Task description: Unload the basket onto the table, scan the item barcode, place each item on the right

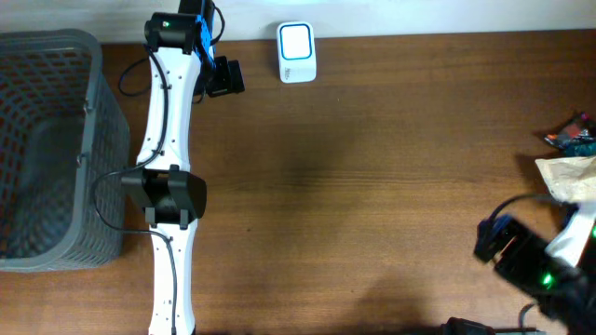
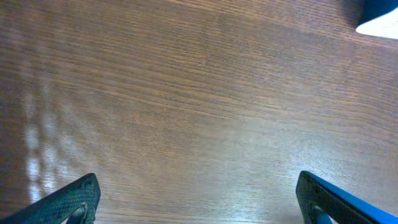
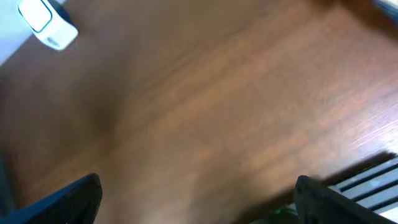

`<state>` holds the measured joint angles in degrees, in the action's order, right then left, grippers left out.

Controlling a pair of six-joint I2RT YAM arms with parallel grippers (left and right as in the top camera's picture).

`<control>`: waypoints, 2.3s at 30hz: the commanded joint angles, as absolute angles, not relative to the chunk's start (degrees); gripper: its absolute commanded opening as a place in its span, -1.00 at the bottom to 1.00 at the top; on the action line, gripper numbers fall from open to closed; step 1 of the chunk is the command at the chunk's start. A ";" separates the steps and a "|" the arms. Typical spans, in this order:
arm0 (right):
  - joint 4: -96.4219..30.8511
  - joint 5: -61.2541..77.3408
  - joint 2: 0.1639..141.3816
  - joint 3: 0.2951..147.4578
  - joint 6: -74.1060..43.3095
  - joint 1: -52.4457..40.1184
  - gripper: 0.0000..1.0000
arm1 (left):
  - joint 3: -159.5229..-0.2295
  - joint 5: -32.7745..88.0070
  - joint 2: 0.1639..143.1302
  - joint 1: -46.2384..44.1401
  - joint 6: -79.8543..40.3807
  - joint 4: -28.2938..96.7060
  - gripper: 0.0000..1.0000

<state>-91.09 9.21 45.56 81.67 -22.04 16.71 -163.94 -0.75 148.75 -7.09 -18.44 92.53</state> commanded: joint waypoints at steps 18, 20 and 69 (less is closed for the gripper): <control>-42.52 17.39 7.66 30.24 -7.73 1.08 0.97 | -164.13 -1.32 148.55 -6.96 -18.44 92.47 0.98; -34.35 17.39 4.32 23.14 -7.73 1.08 0.97 | -164.13 -1.32 148.55 -6.96 -18.44 92.47 0.98; -3.97 6.83 0.19 0.32 -3.22 1.08 0.97 | -164.16 -3.11 145.88 -8.16 -18.39 94.56 0.98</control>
<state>-3.84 7.49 0.69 0.89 -3.18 1.39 -163.94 -1.58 148.73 -7.14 -18.44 94.96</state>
